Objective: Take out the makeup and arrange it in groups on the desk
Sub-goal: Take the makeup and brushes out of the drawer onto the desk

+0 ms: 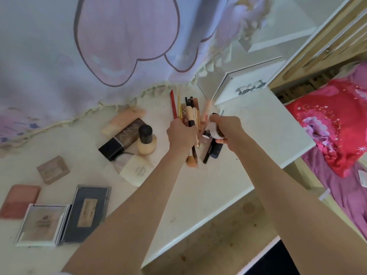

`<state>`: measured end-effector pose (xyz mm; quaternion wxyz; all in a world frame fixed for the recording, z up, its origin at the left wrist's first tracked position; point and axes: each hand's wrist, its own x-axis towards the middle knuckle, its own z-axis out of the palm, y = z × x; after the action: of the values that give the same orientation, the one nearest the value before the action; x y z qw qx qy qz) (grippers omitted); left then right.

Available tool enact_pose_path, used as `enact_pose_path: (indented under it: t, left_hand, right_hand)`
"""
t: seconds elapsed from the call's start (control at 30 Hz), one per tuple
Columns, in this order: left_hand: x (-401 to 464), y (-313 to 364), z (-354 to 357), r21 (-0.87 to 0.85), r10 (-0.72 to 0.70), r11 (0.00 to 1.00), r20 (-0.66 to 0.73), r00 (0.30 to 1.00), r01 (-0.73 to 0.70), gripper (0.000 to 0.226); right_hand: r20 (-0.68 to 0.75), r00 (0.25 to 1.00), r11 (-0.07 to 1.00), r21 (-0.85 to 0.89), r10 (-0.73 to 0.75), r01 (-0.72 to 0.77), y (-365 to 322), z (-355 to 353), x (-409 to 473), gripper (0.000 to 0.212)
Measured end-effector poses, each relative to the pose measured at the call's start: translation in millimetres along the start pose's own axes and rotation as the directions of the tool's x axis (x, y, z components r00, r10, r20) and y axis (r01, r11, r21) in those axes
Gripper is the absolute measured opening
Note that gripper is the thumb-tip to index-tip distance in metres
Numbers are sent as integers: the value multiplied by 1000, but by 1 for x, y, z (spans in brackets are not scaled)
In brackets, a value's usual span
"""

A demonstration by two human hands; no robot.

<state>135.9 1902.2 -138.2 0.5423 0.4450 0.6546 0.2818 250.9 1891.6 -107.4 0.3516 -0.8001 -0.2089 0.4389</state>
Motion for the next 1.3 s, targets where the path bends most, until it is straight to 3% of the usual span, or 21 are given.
enact_pose_path:
  t: [0.33,0.5,0.57,0.77,0.97,1.2,1.3]
  left_hand:
    - [2,-2,-5,383,226,900,-10,974,-205,14]
    - [-24,-6,-6,385,294,878,36,955,-285,24]
    - [-42,-10,-8,379,361,848,101,927,-371,32]
    - [-117,-52,-28,348,459,751,336,822,-562,44]
    - [-186,-94,-56,477,519,603,374,769,-639,49]
    - [-216,-121,-108,510,521,660,219,825,-552,53]
    - [-215,-141,-137,561,484,686,124,866,-464,56]
  right_hand:
    - [-31,996,989,-125,-89,84,-4,13,9,28]
    - [165,985,975,221,-41,4,21,-4,-19,36]
    - [230,972,963,269,-52,-12,37,-12,-32,40]
    - [353,935,821,541,-27,-180,88,-35,-107,16]
    - [321,946,909,384,32,-161,134,-34,-169,17]
    - [495,869,921,345,-14,-181,149,-1,-214,21]
    - [402,911,985,170,-89,21,152,28,-232,27]
